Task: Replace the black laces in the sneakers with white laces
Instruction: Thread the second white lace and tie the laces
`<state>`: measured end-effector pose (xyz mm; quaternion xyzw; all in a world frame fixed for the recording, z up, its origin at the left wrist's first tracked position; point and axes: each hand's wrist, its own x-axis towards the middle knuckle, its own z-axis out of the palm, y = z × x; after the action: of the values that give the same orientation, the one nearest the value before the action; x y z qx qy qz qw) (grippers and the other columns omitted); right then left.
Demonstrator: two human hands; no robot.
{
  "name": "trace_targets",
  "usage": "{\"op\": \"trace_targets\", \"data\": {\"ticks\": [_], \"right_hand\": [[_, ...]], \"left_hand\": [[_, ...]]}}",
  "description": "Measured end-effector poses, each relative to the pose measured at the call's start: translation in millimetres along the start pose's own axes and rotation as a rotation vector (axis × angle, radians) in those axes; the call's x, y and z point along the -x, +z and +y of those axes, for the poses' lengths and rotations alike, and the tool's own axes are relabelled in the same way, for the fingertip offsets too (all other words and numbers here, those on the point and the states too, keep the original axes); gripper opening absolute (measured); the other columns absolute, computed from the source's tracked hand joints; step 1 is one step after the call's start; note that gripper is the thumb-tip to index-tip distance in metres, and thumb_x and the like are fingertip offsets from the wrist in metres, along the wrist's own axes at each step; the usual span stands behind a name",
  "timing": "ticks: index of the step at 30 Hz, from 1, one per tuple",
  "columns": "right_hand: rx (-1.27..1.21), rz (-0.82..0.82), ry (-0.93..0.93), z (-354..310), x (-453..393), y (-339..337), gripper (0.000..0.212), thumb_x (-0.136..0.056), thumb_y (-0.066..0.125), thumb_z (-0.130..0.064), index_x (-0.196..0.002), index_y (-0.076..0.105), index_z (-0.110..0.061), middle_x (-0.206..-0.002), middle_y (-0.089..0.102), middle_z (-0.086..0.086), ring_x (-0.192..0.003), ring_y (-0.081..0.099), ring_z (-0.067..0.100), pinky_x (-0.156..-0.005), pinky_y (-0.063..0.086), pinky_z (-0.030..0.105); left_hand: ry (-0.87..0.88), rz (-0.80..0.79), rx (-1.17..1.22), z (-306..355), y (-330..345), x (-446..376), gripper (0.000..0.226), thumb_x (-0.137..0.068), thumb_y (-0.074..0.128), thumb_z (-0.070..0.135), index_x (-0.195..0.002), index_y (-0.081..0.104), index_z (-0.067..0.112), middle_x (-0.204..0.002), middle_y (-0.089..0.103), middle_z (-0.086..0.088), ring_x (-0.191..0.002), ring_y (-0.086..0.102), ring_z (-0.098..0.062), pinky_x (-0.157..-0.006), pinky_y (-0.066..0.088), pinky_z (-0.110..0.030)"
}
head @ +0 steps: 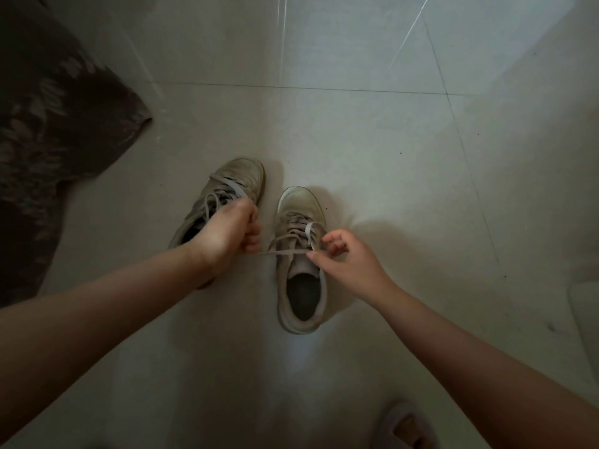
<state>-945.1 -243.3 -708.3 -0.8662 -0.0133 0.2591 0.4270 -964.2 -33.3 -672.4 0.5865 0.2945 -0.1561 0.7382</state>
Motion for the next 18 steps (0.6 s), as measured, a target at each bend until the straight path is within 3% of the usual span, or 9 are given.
{"op": "trace_targets", "data": {"ticks": [3, 5, 8, 10, 14, 18], "right_hand": [[0.108, 0.097, -0.074, 1, 0, -1, 0.036, -0.071, 0.075, -0.04, -0.096, 0.057, -0.022, -0.091, 0.056, -0.007, -0.087, 0.054, 0.01, -0.08, 0.049, 0.03], [0.157, 0.183, -0.146, 2, 1, 0, 0.037, -0.068, 0.076, -0.039, -0.092, 0.054, -0.021, -0.088, 0.052, -0.009, -0.084, 0.051, 0.01, -0.077, 0.047, 0.029], [0.159, 0.238, -0.196, 4, 3, 3, 0.038, -0.067, 0.077, -0.037, -0.088, 0.05, -0.018, -0.085, 0.048, -0.007, -0.08, 0.048, 0.012, -0.074, 0.045, 0.03], [0.148, 0.237, -0.17, 7, 2, 3, 0.038, -0.068, 0.077, -0.037, -0.086, 0.049, -0.018, -0.083, 0.047, -0.007, -0.078, 0.047, 0.012, -0.072, 0.045, 0.031], [0.107, 0.219, -0.108, 10, 2, 5, 0.034, -0.07, 0.074, -0.038, -0.078, 0.044, -0.024, -0.081, 0.046, -0.006, -0.076, 0.049, 0.015, -0.07, 0.046, 0.035], [0.103, 0.194, -0.103, 8, 2, 7, 0.034, -0.071, 0.074, -0.036, -0.075, 0.042, -0.026, -0.08, 0.047, -0.004, -0.075, 0.049, 0.017, -0.068, 0.044, 0.035]], "left_hand": [[0.575, -0.068, -1.149, 0, -11, 6, 0.019, -0.092, 0.046, 0.028, -0.076, 0.043, 0.018, -0.063, 0.049, 0.004, -0.056, 0.048, -0.017, -0.054, 0.032, -0.028], [0.799, -0.123, -1.558, -5, -17, 7, 0.02, -0.091, 0.048, 0.044, -0.088, 0.052, 0.024, -0.078, 0.059, 0.003, -0.071, 0.06, -0.022, -0.057, 0.032, -0.026], [0.851, -0.194, -1.617, -16, -23, 8, 0.031, -0.091, 0.044, 0.044, -0.068, 0.054, 0.025, -0.071, 0.059, 0.003, -0.066, 0.062, -0.022, -0.05, 0.029, -0.024], [0.808, -0.041, -1.544, -15, -25, 7, 0.035, -0.088, 0.037, 0.041, -0.059, 0.042, 0.022, -0.064, 0.055, 0.002, -0.06, 0.059, -0.024, -0.048, 0.031, -0.024], [0.555, 0.338, -1.495, 8, -36, 0, 0.031, -0.091, 0.044, 0.031, -0.064, 0.048, 0.017, -0.069, 0.056, -0.006, -0.067, 0.056, -0.029, -0.053, 0.031, -0.027], [0.689, 0.428, -1.544, 25, -46, -8, 0.033, -0.09, 0.043, 0.027, -0.063, 0.054, 0.012, -0.071, 0.058, -0.012, -0.073, 0.055, -0.031, -0.061, 0.03, -0.03]]}}
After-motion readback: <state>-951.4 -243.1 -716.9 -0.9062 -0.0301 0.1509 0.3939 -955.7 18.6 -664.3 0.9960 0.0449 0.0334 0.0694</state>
